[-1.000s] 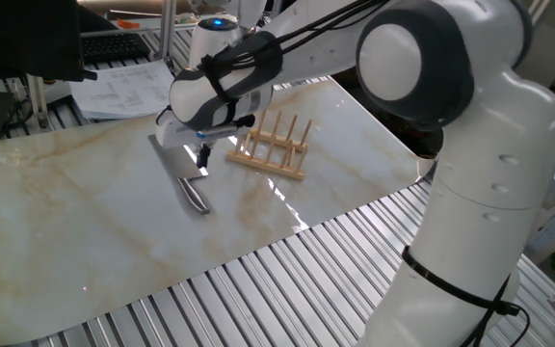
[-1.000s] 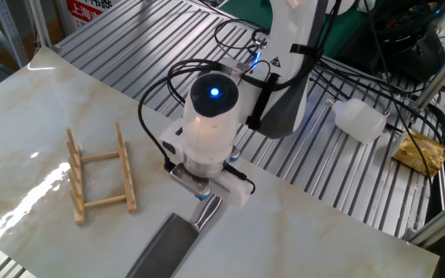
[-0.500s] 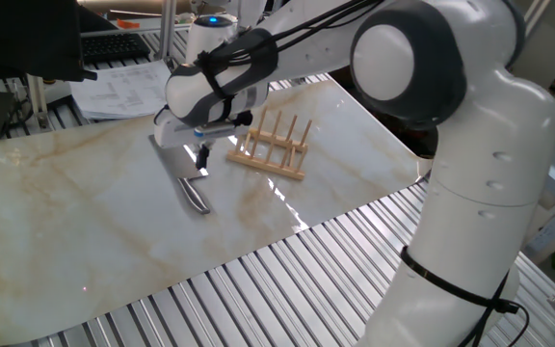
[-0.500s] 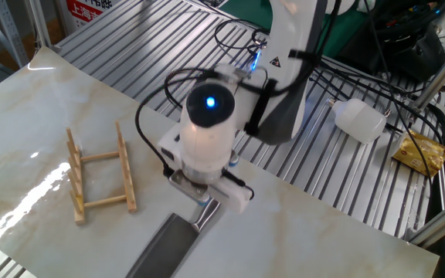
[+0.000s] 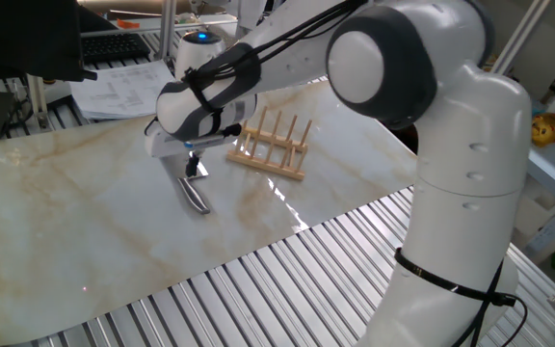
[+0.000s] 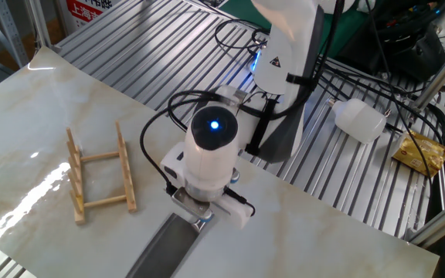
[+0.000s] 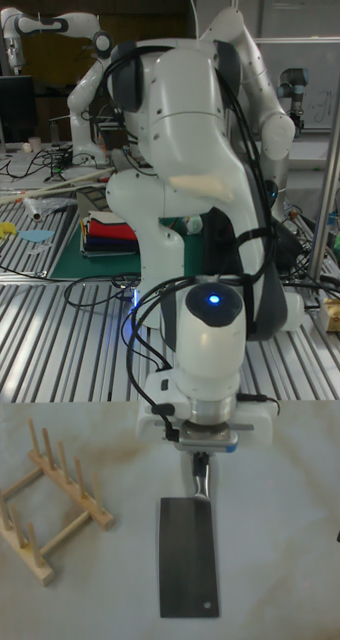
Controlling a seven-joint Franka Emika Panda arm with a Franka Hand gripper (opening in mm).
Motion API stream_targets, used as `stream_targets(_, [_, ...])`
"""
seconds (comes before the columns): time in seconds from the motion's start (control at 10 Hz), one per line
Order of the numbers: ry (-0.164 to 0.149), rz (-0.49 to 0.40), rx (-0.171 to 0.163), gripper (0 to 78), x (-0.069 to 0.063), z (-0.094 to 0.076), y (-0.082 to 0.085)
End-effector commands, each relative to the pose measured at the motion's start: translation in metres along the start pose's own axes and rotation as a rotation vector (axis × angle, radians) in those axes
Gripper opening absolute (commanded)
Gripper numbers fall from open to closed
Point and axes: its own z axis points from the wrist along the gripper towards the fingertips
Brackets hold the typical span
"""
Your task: Put the knife on the knife rack
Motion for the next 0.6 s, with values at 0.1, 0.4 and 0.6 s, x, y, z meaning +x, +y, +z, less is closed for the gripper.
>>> stream_targets(0.1, [-0.004,-0.001,0.001,0.0,-0.0042,0.0070,0.0034])
stream_targets(0.4, [0.009,-0.001,-0.008,0.0,-0.0074,0.0115,0.0048])
stream_targets(0.6, [0.010,-0.002,-0.009,0.0,-0.0101,0.0122,0.0050])
